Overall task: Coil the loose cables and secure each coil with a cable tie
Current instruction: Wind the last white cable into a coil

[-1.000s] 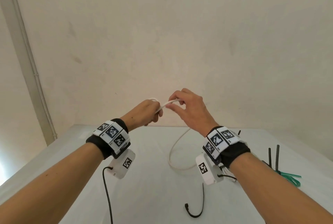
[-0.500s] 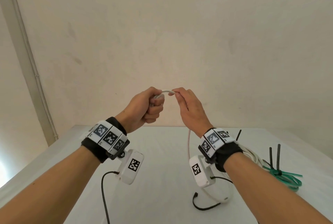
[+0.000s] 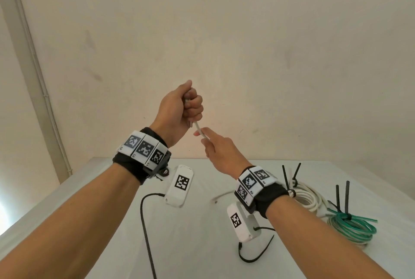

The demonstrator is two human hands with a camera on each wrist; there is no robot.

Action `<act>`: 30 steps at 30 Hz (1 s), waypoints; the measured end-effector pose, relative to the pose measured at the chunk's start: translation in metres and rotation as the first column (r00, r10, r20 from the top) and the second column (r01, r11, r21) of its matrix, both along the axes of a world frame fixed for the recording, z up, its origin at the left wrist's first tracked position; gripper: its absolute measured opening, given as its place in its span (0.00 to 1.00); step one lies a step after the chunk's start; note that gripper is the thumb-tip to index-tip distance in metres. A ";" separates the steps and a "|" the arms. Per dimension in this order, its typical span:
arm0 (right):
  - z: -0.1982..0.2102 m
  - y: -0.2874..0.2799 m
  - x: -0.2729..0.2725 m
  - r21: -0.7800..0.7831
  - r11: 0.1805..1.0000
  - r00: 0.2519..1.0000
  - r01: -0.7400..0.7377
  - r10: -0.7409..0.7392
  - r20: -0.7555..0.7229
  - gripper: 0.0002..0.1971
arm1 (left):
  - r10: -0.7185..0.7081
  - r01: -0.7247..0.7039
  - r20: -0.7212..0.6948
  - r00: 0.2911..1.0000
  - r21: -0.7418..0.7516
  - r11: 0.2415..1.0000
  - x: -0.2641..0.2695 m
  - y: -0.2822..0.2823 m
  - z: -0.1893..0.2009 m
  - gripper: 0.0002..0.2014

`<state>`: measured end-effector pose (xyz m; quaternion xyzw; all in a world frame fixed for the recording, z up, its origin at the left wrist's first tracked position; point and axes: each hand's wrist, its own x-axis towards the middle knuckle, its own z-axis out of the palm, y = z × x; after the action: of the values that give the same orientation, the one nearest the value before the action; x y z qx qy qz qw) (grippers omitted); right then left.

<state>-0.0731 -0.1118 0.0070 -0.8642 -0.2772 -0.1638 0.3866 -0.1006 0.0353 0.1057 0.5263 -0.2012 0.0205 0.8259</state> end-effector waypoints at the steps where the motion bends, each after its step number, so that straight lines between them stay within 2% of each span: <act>1: 0.002 0.000 -0.001 -0.006 1.000 1.000 -0.011 0.011 0.011 0.14 | 0.039 -0.040 0.032 0.999 0.039 0.998 0.003 -0.001 0.000 0.22; 6: 0.015 -0.001 -0.006 -0.062 0.997 0.997 -0.038 0.041 0.062 0.15 | 0.176 -0.219 0.254 0.951 0.152 0.964 0.018 0.002 -0.010 0.21; 9: 0.014 0.001 -0.005 -0.062 0.998 0.996 -0.005 0.011 0.093 0.14 | 0.231 -0.327 0.332 0.914 0.270 0.906 0.025 0.004 -0.018 0.24; 11: 0.014 0.002 -0.005 -0.049 0.999 0.992 0.015 -0.008 0.124 0.11 | 0.266 -0.428 0.406 0.874 0.386 0.817 0.028 0.004 -0.023 0.27; 12: 0.014 0.003 -0.005 -0.041 0.999 0.989 0.024 -0.018 0.145 0.10 | 0.271 -0.481 0.453 0.849 0.454 0.750 0.029 0.005 -0.025 0.27; 14: 0.018 0.002 -0.007 -0.015 0.999 0.984 0.039 -0.036 0.174 0.07 | 0.248 -0.580 0.549 0.798 0.587 0.565 0.030 0.008 -0.031 0.26; 16: 0.025 -0.003 -0.009 0.000 0.998 0.977 0.061 -0.059 0.202 0.06 | 0.220 -0.619 0.585 0.781 0.673 0.406 0.031 0.015 -0.040 0.25; 20: 0.035 -0.018 -0.010 0.003 0.997 0.960 0.079 -0.077 0.269 0.05 | 0.207 -0.557 0.517 0.831 0.779 0.289 0.025 0.024 -0.053 0.24; 21: 0.036 -0.020 -0.010 -0.009 0.997 0.960 0.081 -0.075 0.270 0.05 | 0.202 -0.540 0.501 0.842 0.793 0.284 0.021 0.024 -0.055 0.26; 24: 0.033 -0.022 -0.011 0.004 0.996 0.963 0.084 -0.082 0.258 0.06 | 0.195 -0.481 0.439 0.877 0.798 0.364 0.008 0.015 -0.057 0.32; 27: 0.029 -0.025 -0.010 0.027 0.995 0.967 0.099 -0.103 0.234 0.08 | 0.172 -0.452 0.419 0.892 0.804 0.386 0.003 0.007 -0.059 0.33; 30: 0.027 -0.032 -0.009 0.033 0.992 0.960 0.118 -0.122 0.251 0.10 | 0.136 -0.345 0.321 0.937 0.798 0.493 0.003 0.010 -0.062 0.30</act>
<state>-0.0817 -0.1439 0.0339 -0.8481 -0.2698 -0.2981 0.3452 -0.0978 0.0449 0.0435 0.8764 -0.1977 0.0931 0.4290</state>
